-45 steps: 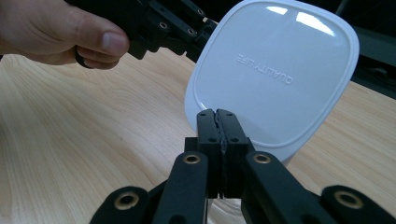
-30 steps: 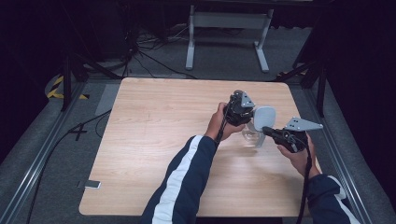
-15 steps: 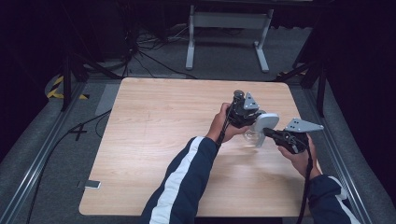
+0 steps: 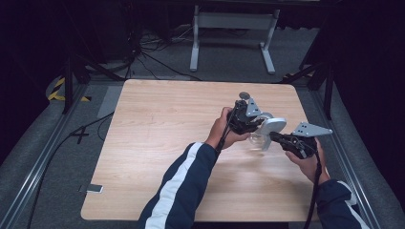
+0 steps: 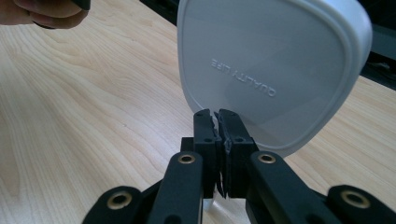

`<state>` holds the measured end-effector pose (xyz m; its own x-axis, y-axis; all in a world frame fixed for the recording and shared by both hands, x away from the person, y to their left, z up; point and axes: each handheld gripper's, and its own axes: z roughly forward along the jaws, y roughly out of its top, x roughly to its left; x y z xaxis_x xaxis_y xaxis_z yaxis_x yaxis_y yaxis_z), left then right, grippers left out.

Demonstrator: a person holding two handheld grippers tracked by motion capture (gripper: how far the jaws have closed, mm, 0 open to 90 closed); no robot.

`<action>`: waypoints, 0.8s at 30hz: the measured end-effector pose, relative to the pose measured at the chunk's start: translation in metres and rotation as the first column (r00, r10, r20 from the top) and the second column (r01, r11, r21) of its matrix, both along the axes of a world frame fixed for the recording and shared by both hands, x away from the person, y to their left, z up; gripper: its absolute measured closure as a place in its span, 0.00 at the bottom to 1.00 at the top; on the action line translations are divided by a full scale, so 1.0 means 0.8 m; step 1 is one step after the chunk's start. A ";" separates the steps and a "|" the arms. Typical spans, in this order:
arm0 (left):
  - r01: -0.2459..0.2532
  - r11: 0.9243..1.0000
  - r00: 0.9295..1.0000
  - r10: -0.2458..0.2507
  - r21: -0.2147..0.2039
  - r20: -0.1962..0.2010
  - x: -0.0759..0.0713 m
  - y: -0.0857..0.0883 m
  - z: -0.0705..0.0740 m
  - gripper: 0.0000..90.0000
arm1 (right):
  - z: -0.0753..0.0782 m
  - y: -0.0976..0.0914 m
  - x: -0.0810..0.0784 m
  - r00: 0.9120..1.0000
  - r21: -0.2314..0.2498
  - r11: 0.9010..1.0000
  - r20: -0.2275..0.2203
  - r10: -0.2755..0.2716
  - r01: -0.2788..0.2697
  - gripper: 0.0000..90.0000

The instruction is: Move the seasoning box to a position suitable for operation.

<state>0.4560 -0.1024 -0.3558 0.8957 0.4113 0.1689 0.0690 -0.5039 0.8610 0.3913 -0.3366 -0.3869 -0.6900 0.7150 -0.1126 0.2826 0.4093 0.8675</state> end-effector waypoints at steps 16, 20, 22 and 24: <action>-0.025 0.996 0.999 0.022 0.090 0.033 -0.020 0.064 -0.002 0.74 | 0.003 0.001 -0.004 1.000 0.002 1.000 -0.002 0.001 -0.001 0.87; -0.040 0.993 0.999 0.035 0.113 0.039 -0.024 0.083 -0.001 0.72 | 0.005 0.000 -0.006 1.000 -0.005 1.000 0.008 -0.013 0.013 0.84; -0.050 0.991 0.998 0.045 0.121 0.041 -0.028 0.093 -0.001 0.70 | 0.006 -0.001 -0.007 1.000 0.001 1.000 0.006 -0.013 0.013 0.81; -0.059 0.989 0.997 0.053 0.139 0.048 -0.032 0.105 0.000 0.67 | 0.007 -0.002 -0.009 1.000 -0.007 1.000 0.012 -0.011 0.011 0.78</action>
